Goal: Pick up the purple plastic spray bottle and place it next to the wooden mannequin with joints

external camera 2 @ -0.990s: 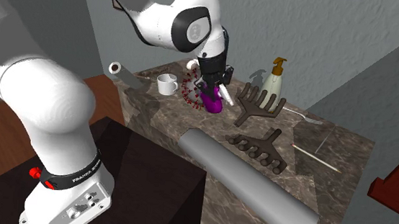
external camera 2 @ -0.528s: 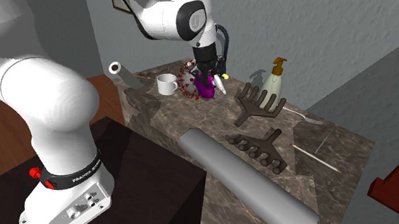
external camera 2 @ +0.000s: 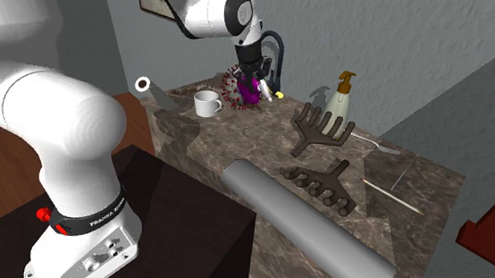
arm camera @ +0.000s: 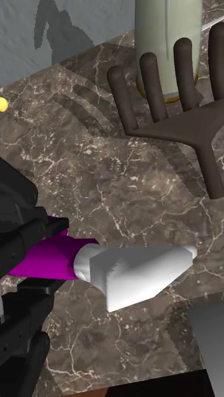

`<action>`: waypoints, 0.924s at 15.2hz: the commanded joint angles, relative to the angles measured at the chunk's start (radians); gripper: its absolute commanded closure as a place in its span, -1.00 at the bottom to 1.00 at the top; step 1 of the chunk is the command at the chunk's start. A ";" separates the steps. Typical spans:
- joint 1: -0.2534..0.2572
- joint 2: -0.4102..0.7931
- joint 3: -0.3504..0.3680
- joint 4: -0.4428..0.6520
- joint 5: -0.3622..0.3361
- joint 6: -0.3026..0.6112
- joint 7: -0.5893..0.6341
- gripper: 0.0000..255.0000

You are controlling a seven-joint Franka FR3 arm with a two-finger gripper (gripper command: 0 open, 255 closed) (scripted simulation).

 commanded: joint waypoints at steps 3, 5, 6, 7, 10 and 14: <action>0.035 0.106 0.032 0.136 0.010 -0.040 0.059 1.00; 0.053 0.159 0.045 0.211 0.014 -0.066 0.084 1.00; 0.062 0.186 0.051 0.250 0.016 -0.080 0.095 1.00; 0.070 0.214 0.056 0.290 0.018 -0.095 0.106 1.00; 0.094 0.299 0.071 0.418 0.025 -0.144 0.136 1.00; 0.124 0.421 0.087 0.609 0.035 -0.220 0.167 1.00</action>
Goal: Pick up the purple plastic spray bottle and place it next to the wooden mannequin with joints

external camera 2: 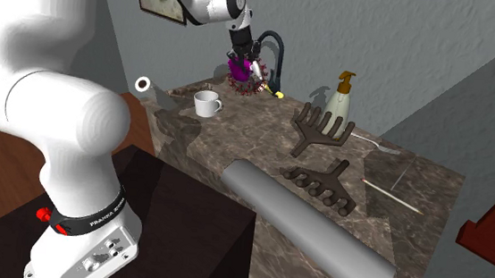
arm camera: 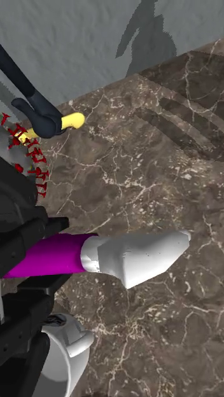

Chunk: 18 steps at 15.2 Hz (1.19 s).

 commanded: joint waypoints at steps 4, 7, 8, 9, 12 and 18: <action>0.032 0.168 0.017 0.266 0.013 -0.106 0.028 1.00; 0.039 0.222 0.019 0.329 0.015 -0.116 0.036 1.00; 0.039 0.228 0.018 0.325 0.014 -0.106 0.039 1.00; 0.039 0.235 0.017 0.322 0.013 -0.096 0.041 1.00; 0.040 0.255 0.016 0.313 0.010 -0.068 0.047 1.00; 0.041 0.300 0.012 0.303 0.004 -0.014 0.060 1.00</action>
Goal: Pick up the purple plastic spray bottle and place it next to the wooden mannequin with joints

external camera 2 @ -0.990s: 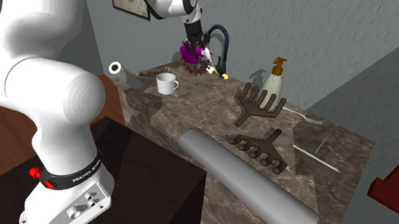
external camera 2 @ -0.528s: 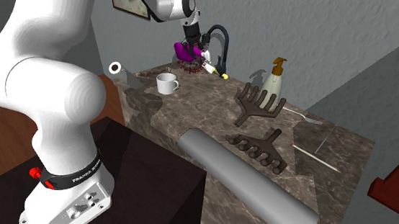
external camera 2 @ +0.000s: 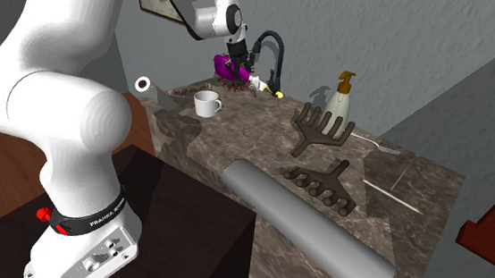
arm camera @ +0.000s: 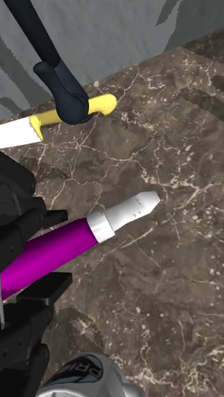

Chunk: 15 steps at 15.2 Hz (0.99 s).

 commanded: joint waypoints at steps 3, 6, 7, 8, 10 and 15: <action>0.000 0.036 -0.004 0.001 -0.003 0.036 0.010 1.00; 0.001 0.062 -0.006 0.002 -0.005 0.060 0.016 1.00; 0.001 0.071 -0.006 0.003 -0.006 0.068 0.018 1.00; 0.001 0.080 -0.007 0.004 -0.007 0.076 0.020 1.00; 0.001 0.098 -0.008 0.006 -0.008 0.092 0.024 1.00; 0.002 0.141 -0.011 0.016 -0.011 0.125 0.033 1.00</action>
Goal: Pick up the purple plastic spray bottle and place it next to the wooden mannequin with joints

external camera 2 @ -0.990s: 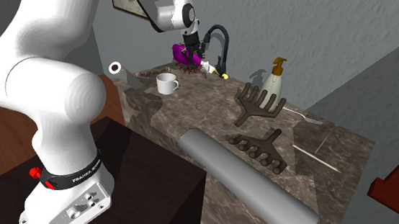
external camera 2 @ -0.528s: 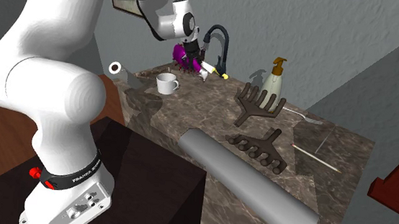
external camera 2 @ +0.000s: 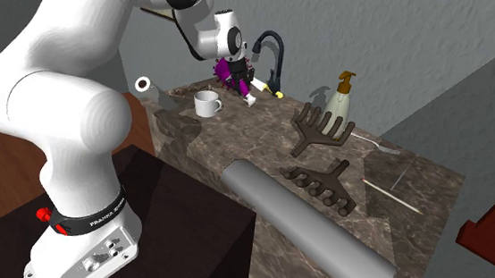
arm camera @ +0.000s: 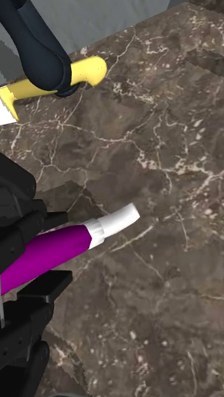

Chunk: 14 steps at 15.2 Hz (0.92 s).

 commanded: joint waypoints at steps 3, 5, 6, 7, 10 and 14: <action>0.000 0.019 0.000 0.002 0.000 0.006 0.002 1.00; -0.001 0.019 0.000 0.002 0.000 0.006 0.003 1.00; -0.001 0.019 0.000 0.002 0.000 0.006 0.003 1.00; -0.001 0.019 0.000 0.002 0.000 0.006 0.003 1.00; 0.002 0.014 0.000 -0.004 -0.001 0.007 0.005 -1.00; 0.004 -0.013 0.000 -0.020 -0.001 -0.005 0.004 -1.00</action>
